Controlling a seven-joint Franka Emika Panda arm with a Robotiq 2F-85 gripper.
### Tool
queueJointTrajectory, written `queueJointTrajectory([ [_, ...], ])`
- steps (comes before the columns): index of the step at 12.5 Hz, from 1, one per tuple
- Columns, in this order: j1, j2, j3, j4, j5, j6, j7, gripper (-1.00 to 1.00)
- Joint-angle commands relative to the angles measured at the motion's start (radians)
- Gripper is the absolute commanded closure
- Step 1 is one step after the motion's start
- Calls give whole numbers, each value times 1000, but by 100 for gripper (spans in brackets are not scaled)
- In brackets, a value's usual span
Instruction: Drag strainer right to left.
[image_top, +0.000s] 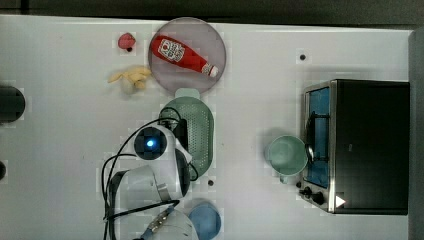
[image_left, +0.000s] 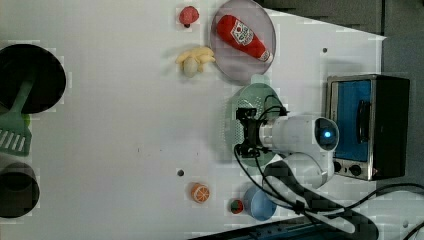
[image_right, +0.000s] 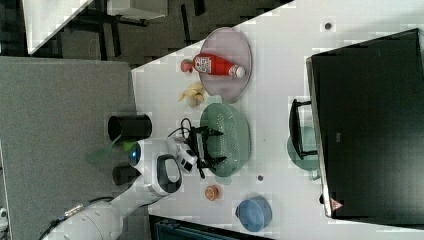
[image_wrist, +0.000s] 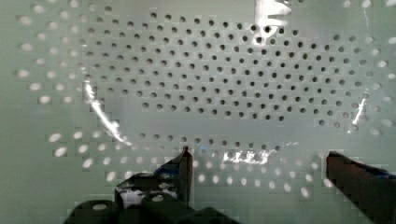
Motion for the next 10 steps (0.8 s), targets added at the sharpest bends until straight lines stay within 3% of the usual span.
queueJointTrajectory([
  [1, 75, 25, 46, 72, 10, -40, 136, -100],
  [10, 226, 120, 57, 259, 47, -115, 275, -100],
])
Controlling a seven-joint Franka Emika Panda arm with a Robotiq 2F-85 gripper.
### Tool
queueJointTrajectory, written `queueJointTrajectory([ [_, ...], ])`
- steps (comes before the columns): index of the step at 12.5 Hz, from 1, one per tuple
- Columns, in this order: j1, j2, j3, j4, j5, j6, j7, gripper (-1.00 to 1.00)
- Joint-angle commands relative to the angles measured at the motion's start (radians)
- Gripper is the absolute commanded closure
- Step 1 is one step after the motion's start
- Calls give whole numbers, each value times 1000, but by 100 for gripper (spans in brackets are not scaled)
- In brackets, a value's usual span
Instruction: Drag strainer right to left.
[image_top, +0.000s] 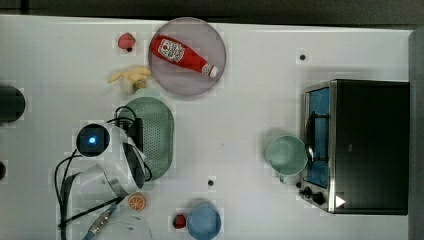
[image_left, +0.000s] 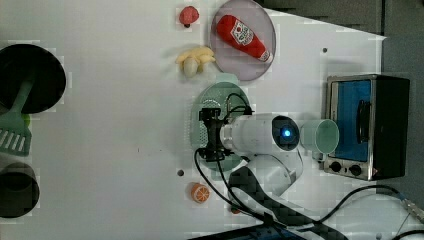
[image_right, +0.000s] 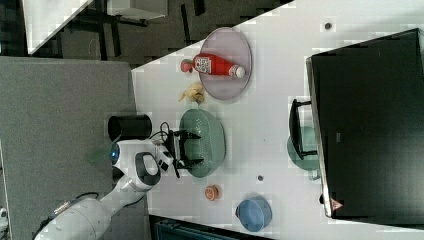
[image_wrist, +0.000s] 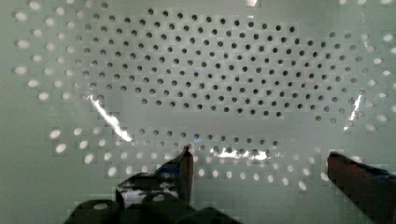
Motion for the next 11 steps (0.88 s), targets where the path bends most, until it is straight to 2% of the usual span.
queueJointTrajectory([
  [1, 64, 43, 18, 91, 15, -23, 99, -100],
  [8, 142, 116, 18, 208, 100, -22, 105, -100],
  [11, 163, 136, 18, 244, 102, -22, 108, -100],
])
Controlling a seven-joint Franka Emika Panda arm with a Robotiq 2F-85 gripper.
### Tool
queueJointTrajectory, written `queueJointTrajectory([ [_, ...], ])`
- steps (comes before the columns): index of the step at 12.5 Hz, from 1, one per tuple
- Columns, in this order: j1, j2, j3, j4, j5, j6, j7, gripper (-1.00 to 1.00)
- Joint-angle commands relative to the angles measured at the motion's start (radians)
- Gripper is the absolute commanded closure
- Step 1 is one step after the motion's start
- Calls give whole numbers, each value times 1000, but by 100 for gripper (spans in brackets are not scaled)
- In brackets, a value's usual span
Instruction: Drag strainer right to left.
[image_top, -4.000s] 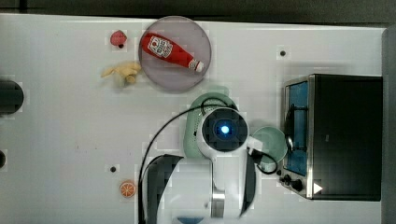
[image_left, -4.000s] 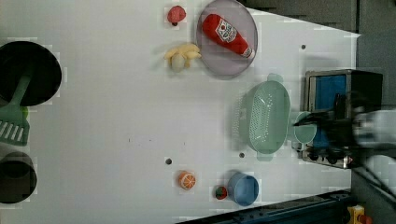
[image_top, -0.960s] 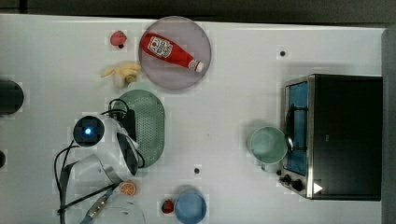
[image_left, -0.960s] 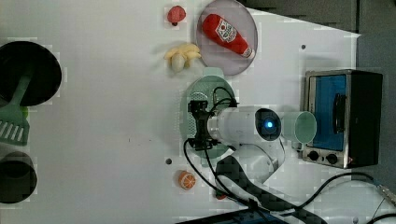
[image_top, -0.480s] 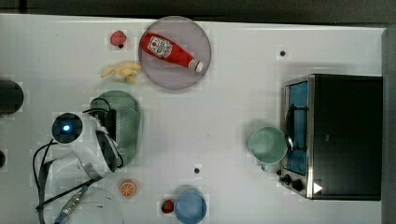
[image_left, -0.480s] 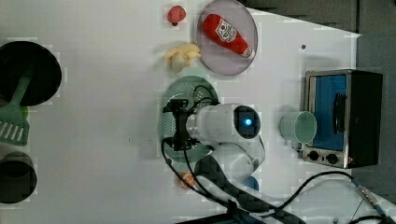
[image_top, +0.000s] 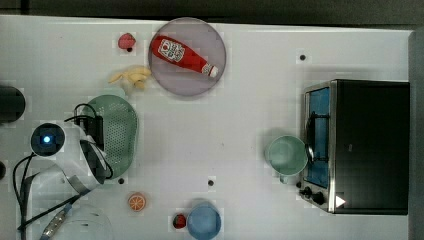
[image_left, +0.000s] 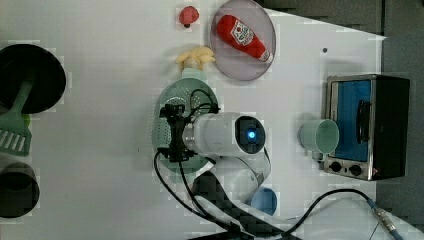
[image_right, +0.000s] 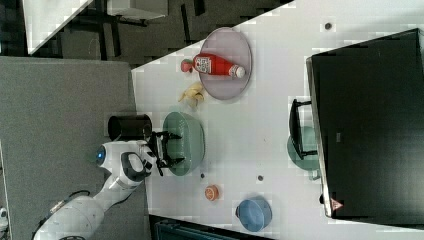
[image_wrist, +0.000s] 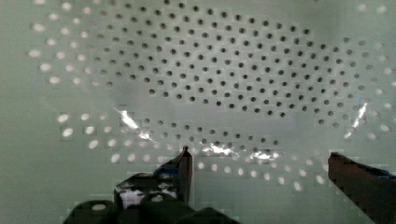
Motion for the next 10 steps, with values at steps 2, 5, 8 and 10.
queueJointTrajectory([
  [2, 29, 45, 13, 70, 63, 6, 85, -100],
  [5, 58, 72, 13, 118, 72, 6, 136, -100],
  [8, 74, 67, 3, 126, 50, -12, 114, -100],
  [10, 73, 13, -21, 115, -11, -65, 32, -100],
])
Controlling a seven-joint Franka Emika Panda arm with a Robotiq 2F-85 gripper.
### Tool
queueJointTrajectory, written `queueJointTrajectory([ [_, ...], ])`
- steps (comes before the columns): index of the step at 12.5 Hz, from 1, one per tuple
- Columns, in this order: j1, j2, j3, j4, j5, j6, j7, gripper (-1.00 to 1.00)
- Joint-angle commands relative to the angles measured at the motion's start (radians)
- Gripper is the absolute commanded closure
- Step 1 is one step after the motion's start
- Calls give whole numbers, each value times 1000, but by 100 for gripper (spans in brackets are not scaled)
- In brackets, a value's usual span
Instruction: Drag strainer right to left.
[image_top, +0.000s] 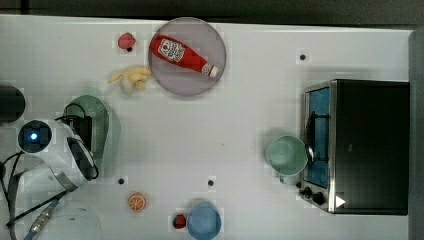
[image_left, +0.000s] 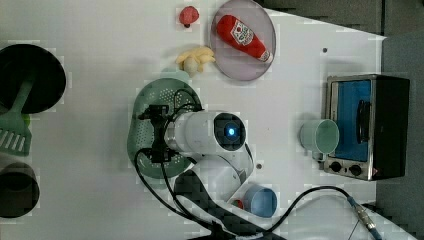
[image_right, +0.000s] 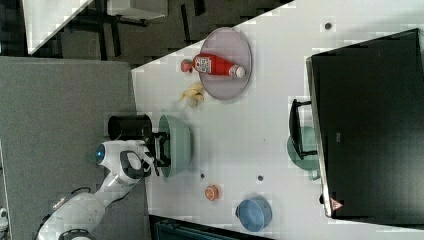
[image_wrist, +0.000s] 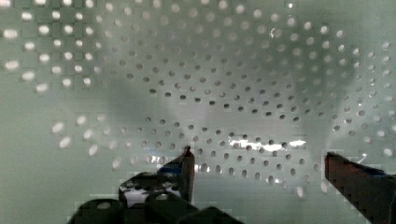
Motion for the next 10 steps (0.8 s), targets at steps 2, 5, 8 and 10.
queueJointTrajectory([
  [2, 8, -158, -50, 8, -58, -131, -156, -100],
  [5, -11, -361, -186, 14, -63, -362, -469, -100],
  [8, -40, -554, -382, 47, -65, -585, -810, -100],
  [10, -54, -652, -510, 72, -72, -701, -1021, -100],
])
